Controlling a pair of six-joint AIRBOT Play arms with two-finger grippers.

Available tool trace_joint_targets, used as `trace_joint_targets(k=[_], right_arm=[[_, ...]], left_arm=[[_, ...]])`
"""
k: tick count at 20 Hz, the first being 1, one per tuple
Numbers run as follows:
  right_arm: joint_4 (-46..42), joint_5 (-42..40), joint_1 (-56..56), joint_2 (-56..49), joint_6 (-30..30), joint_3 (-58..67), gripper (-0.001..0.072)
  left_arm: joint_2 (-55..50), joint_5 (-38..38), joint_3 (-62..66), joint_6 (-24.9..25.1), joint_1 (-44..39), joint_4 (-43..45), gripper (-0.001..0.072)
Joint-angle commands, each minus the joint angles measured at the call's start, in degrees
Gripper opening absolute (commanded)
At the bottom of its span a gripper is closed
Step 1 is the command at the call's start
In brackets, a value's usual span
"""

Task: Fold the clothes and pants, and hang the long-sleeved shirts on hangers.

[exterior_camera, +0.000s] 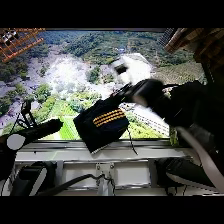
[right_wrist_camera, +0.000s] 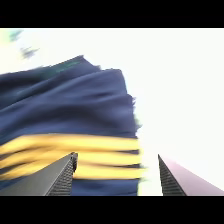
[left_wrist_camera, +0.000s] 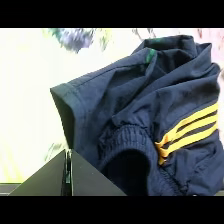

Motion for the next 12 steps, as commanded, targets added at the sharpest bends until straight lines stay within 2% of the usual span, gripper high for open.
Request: trace_joint_targets(k=[1, 3, 4, 6, 9, 12], right_arm=[[13.29, -2.40, -20.22, -1.25, -12.83, -1.38, 0.0564], [30.12, -0.92, -29.73, -5.73, -24.15, -2.75, 0.0604], [36.85, -0.24, -32.89, -8.37, -28.13, -3.48, 0.0660], [46.58, 0.52, -36.15, -13.88, -33.48, -4.24, 0.0676], [52.50, 1.49, -35.19, -19.93, -38.32, -4.22, 0.0677], [52.78, 3.93, -32.09, -25.14, -39.08, -4.22, 0.0680]], left_arm=[[0.07, 0.22, -0.02, -0.31, -0.04, -1.95, 0.0008], [0.04, 0.24, -0.02, -0.15, -0.09, -2.47, 0.0008], [0.04, 0.26, -0.02, 1.33, -0.09, -3.19, 0.0009], [-0.04, 0.26, -0.02, 3.63, -0.07, -4.74, 0.0008], [-0.04, 0.83, -0.02, 3.58, -0.07, -4.72, 0.0008], [-0.04, 1.33, -0.02, 3.61, -0.07, -4.72, 0.0008]])
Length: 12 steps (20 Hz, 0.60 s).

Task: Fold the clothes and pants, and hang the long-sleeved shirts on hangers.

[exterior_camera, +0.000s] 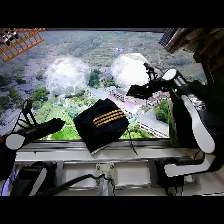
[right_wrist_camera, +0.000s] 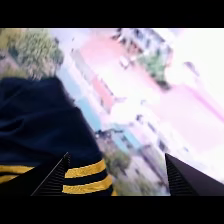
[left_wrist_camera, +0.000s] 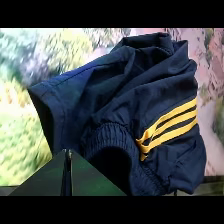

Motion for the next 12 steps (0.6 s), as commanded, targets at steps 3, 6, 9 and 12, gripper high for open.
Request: trace_joint_targets(k=[3, 6, 9, 12], right_arm=[[5.57, 5.01, 4.11, -8.66, -4.74, -0.17, 0.0692], [5.68, 5.27, 8.00, -10.03, -5.46, -0.17, 0.0693], [5.66, 5.16, 12.28, -10.36, -5.49, -0.68, 0.0690], [5.66, 3.93, 15.98, -10.36, -5.29, -0.87, 0.0489]], left_arm=[[-0.04, 0.46, -0.02, 0.76, -0.02, -0.42, 0.0008], [-0.04, 0.44, -0.02, 2.23, -0.04, -0.39, 0.0008], [-0.04, 0.46, -0.04, 2.25, -0.02, -0.37, 0.0008], [-0.04, 0.46, -0.04, 2.25, -0.04, -0.37, 0.0009]])
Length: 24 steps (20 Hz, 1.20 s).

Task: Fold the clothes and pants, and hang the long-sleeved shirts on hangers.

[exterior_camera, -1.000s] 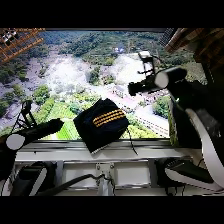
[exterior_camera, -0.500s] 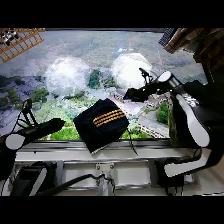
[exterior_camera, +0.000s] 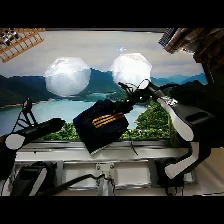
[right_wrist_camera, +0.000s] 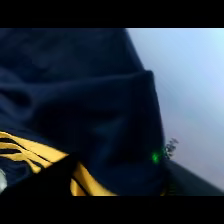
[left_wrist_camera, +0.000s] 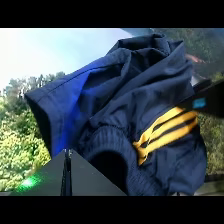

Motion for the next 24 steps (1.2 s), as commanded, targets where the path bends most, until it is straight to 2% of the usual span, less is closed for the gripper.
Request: trace_joint_targets(k=[1, 2, 3, 4, 9, 14, 21, 24], right_arm=[[0.11, -1.14, 4.24, -0.35, 0.50, -0.20, 0.0358], [0.07, -1.66, 4.68, -0.31, 1.90, -0.20, 0.0205], [0.04, -2.03, 4.76, -0.22, 3.54, -0.20, 0.0097], [0.02, -1.90, 4.37, -0.07, 4.81, -0.17, 0.0059], [-5.18, -2.51, -0.52, 4.94, 10.67, 0.35, 0.0037], [-10.69, -4.83, -13.88, 13.46, 19.41, 2.49, 0.0036], [-12.92, -4.96, -34.40, 19.91, 26.38, 14.16, 0.0036], [-13.49, -4.81, -41.97, 20.55, 32.50, 21.66, 0.0036]], left_arm=[[-0.04, 0.02, -0.04, 0.26, -0.02, 0.00, 0.0008], [-0.04, 0.02, -0.04, 0.26, -0.02, 0.04, 0.0008], [-0.04, 0.00, -0.04, 0.26, -0.04, 0.17, 0.0008], [-0.04, 0.00, -0.04, 0.26, -0.04, 0.20, 0.0008], [-0.04, 0.00, -0.04, 0.26, -0.02, 0.17, 0.0009], [-0.04, 0.02, -0.04, 0.87, -0.04, 0.17, 0.0008], [-0.04, 0.04, -0.04, 2.21, -0.02, 0.15, 0.0008], [-0.04, 0.04, -0.04, 2.40, -0.04, 0.15, 0.0009]])
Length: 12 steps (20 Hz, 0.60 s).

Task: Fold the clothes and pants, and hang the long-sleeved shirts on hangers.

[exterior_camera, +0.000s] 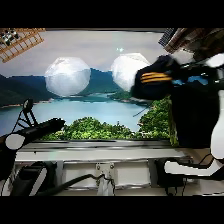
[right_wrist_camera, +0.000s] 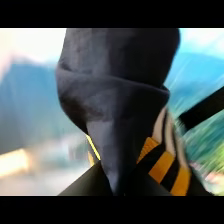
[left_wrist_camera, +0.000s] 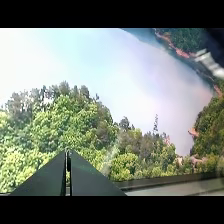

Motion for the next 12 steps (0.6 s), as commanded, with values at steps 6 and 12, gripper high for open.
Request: trace_joint_targets(k=[6, 12], right_arm=[[-7.34, 3.08, -18.78, 8.63, 23.91, 11.34, 0.0032], [-24.96, 6.62, -24.79, 24.26, 40.52, -1.92, 0.0033]], left_arm=[[-0.04, 1.18, -0.04, 3.21, -0.04, -0.26, 0.0008], [-0.04, 1.38, -0.04, 5.44, -0.04, -0.66, 0.0009]])
